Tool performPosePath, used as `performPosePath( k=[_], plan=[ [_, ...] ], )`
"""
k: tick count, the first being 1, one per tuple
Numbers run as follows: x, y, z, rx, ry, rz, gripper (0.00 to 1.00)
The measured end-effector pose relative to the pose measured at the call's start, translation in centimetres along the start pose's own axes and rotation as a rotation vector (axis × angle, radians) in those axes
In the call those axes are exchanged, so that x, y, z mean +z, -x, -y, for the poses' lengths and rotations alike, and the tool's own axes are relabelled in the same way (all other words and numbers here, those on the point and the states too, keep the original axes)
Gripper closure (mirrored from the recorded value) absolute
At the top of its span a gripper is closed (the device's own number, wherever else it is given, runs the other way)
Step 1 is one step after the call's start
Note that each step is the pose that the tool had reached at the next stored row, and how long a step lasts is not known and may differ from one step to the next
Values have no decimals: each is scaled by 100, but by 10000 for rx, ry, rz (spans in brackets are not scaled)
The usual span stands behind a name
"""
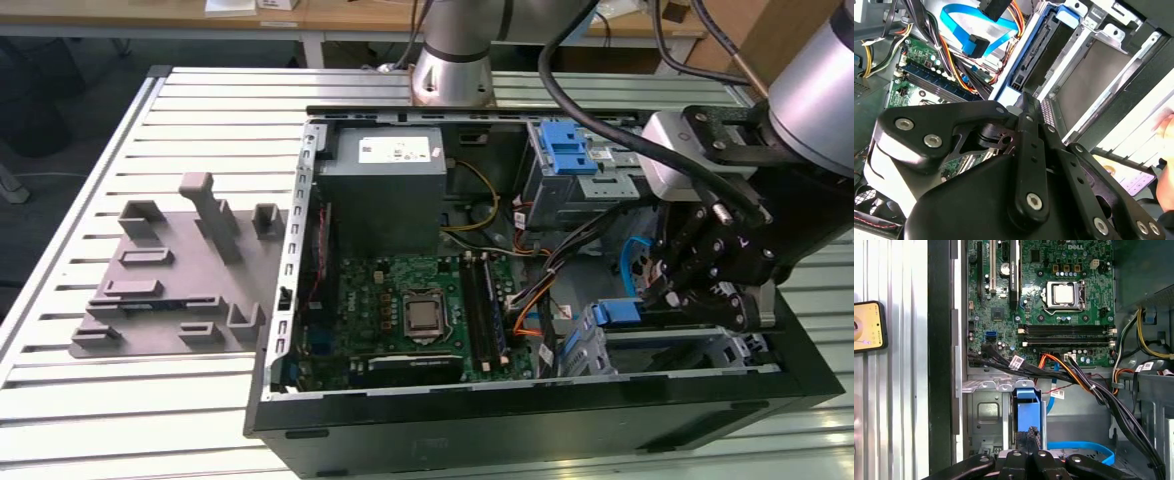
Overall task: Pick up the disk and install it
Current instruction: 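Insert the first disk wire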
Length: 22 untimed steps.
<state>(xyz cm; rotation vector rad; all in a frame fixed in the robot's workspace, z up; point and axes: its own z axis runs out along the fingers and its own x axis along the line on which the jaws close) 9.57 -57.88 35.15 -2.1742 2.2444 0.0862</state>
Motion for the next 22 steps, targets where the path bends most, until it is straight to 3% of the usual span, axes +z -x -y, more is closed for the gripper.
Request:
performPosePath(
  k=[11,19,22],
  plan=[
    [-4,52,106,2,1,0,89],
    [-144,105,103,-1,-50,9,89],
    [-161,133,117,-2,-63,32,89]
  ],
)
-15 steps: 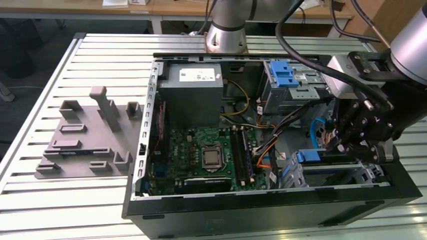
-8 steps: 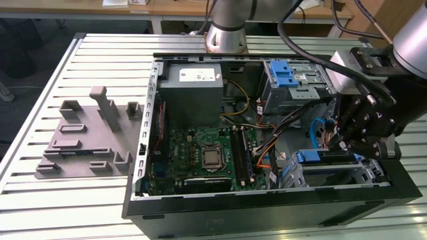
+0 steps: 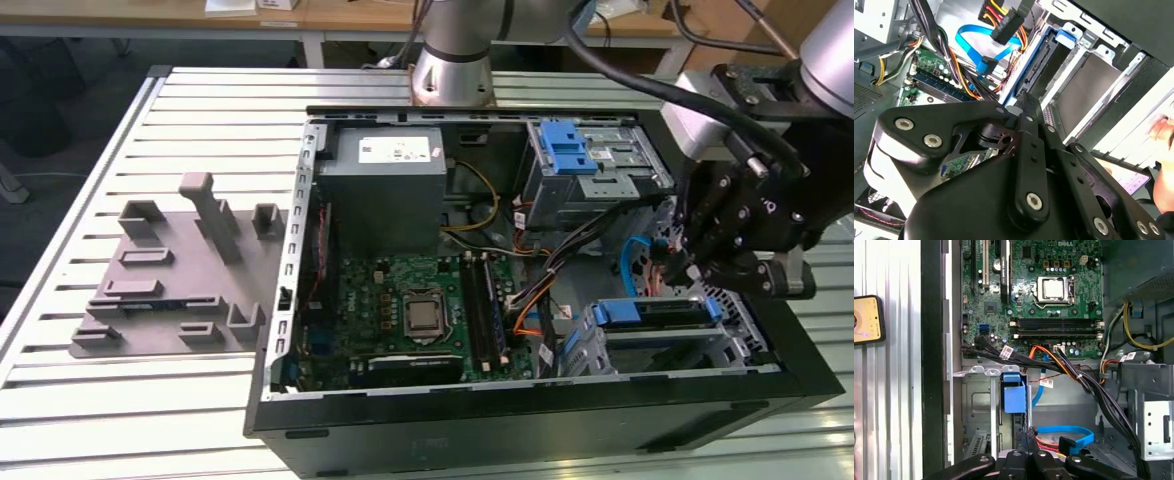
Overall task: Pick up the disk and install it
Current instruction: 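Insert the first disk wire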
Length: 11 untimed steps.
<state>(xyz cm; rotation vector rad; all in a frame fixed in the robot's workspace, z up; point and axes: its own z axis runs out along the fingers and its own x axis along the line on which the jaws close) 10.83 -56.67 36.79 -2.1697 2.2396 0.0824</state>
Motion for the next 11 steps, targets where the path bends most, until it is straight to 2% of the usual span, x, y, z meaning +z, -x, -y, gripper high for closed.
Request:
performPosePath(
  k=[4,11],
  plan=[
    [1,51,76,-1,1,48,89],
    [8,169,246,-1,8,51,89]
  ],
)
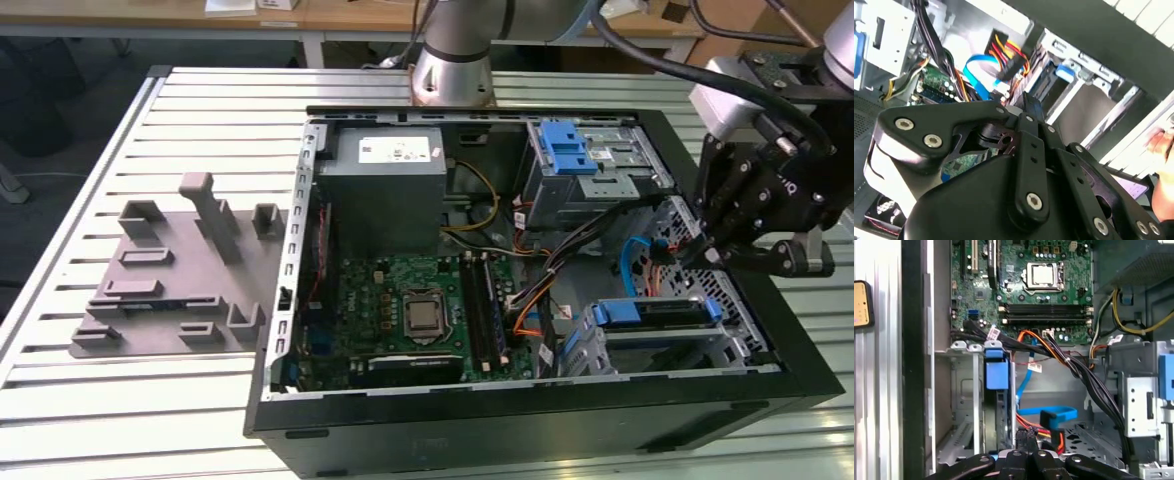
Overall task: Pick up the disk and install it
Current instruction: 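Insert the first disk wire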
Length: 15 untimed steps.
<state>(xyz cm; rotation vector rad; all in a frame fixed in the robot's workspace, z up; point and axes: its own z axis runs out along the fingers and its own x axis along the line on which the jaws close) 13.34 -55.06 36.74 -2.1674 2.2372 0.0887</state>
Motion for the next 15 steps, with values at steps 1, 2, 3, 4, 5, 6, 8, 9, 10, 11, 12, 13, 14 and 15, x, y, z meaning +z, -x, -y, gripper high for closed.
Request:
performPosePath(
  k=[1,2,3,4,5,6,8,9,10,11,12,13,14,15],
  plan=[
    [1,18,13,1,0,-1,89],
    [3,37,21,7,0,0,89],
    [4,53,26,20,-1,1,89],
    [4,68,31,48,-3,0,89],
    [6,78,35,91,-5,1,89],
    [6,84,39,156,-9,1,89],
    [9,95,45,321,-19,2,89],
    [11,98,47,411,-24,6,89],
    [12,101,48,511,-30,8,89],
    [13,105,49,607,-35,9,89],
    [13,110,50,684,-39,11,89],
    [13,119,51,755,-44,10,89],
    [14,129,51,810,-47,9,89],
    [15,139,51,861,-50,8,82]
  ],
)
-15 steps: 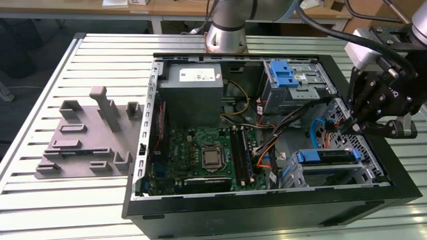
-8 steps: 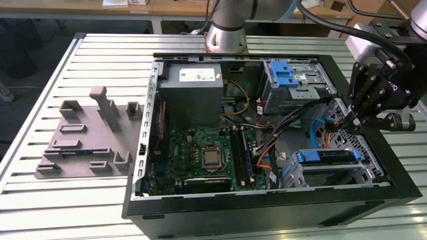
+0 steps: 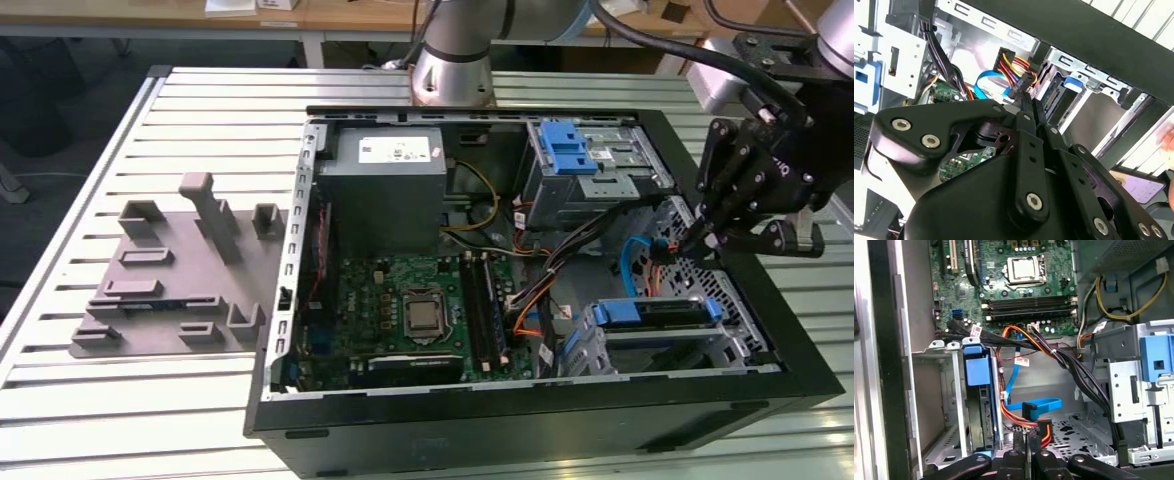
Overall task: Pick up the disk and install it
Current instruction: 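Insert the first disk wire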
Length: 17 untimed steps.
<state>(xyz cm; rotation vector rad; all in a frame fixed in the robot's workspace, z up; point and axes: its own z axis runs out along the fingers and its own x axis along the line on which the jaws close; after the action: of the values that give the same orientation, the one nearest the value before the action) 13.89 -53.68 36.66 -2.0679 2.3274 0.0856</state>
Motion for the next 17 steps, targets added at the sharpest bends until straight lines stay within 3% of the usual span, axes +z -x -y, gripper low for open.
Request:
performPosePath(
  k=[5,7,8,10,14,15,17],
  plan=[
    [4,75,-5,163,-13,-20,81],
    [6,104,-1,195,-20,-63,81],
    [6,115,1,211,-27,-112,75],
    [8,132,5,236,-49,-267,75],
    [22,163,6,282,-111,-734,75],
    [27,173,6,293,-122,-818,75],
    [39,198,7,318,-134,-900,75]
  ],
)
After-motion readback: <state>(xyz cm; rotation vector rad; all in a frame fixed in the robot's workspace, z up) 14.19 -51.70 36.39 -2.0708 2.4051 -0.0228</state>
